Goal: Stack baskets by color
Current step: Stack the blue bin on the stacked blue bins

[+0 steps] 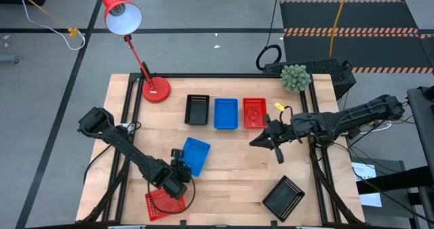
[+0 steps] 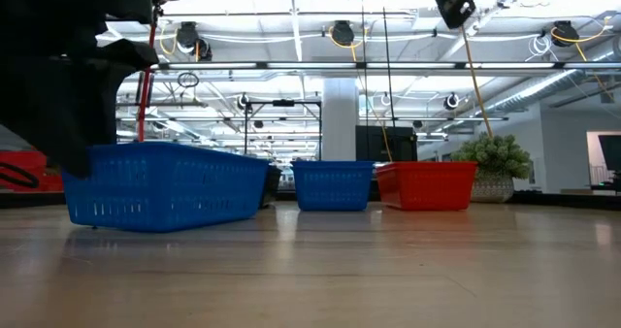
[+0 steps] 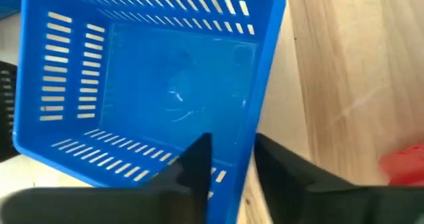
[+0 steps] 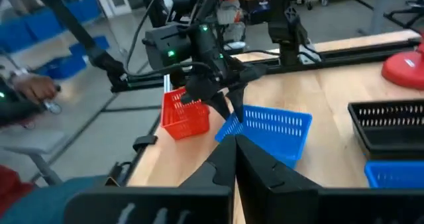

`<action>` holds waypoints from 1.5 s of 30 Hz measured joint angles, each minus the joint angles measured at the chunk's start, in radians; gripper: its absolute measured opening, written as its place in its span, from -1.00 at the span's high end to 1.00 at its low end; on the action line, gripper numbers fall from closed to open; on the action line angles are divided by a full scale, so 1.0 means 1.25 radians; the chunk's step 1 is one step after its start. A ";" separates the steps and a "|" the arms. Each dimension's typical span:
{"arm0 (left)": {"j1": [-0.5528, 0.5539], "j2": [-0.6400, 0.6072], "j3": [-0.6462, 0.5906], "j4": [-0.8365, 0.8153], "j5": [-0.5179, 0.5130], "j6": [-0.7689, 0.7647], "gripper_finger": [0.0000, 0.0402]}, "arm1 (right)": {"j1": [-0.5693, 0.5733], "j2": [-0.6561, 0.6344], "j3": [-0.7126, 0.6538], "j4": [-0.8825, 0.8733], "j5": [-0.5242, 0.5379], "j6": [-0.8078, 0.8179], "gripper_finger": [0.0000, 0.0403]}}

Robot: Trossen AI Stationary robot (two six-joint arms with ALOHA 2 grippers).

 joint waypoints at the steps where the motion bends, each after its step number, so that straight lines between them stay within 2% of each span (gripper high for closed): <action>1: 0.003 0.000 0.000 0.000 0.000 0.007 0.61 | 0.008 0.021 0.018 -0.002 0.006 -0.014 1.00; 3: 0.013 0.000 0.000 0.000 0.006 0.016 0.85 | 0.029 0.075 0.062 -0.005 0.036 -0.050 1.00; 4: 0.020 0.000 0.000 0.002 0.009 0.016 0.92 | 0.042 0.104 0.086 -0.006 0.053 -0.076 1.00; 8: 0.047 0.000 0.017 -0.016 0.022 0.014 0.92 | 0.097 0.229 0.189 -0.009 0.134 -0.203 1.00; 11: 0.061 0.000 0.081 -0.046 0.032 0.023 0.96 | 0.131 0.323 0.261 -0.011 0.216 -0.261 0.95; 13: 0.065 0.000 0.125 -0.066 0.031 0.041 0.96 | 0.143 0.381 0.308 -0.013 0.249 -0.268 0.87; 16: 0.066 0.000 0.200 -0.102 0.024 0.075 0.95 | 0.149 0.458 0.377 -0.016 0.255 -0.268 0.70; 19: 0.073 0.000 0.282 -0.159 0.015 0.096 0.96 | 0.151 0.524 0.448 -0.072 0.258 -0.266 0.51; 22: 0.091 0.000 0.354 -0.222 -0.008 0.110 0.96 | 0.154 0.573 0.506 -0.129 0.303 -0.255 0.34; 27: 0.122 -0.001 0.420 -0.272 -0.048 0.148 0.96 | 0.157 0.599 0.540 -0.164 0.405 -0.245 0.21; 34: 0.154 -0.001 0.417 -0.273 -0.072 0.160 0.94 | 0.157 0.592 0.541 -0.187 0.409 -0.225 0.25; 45: 0.142 -0.001 0.417 -0.263 -0.086 0.160 0.92 | 0.150 0.593 0.541 -0.220 0.444 -0.234 0.35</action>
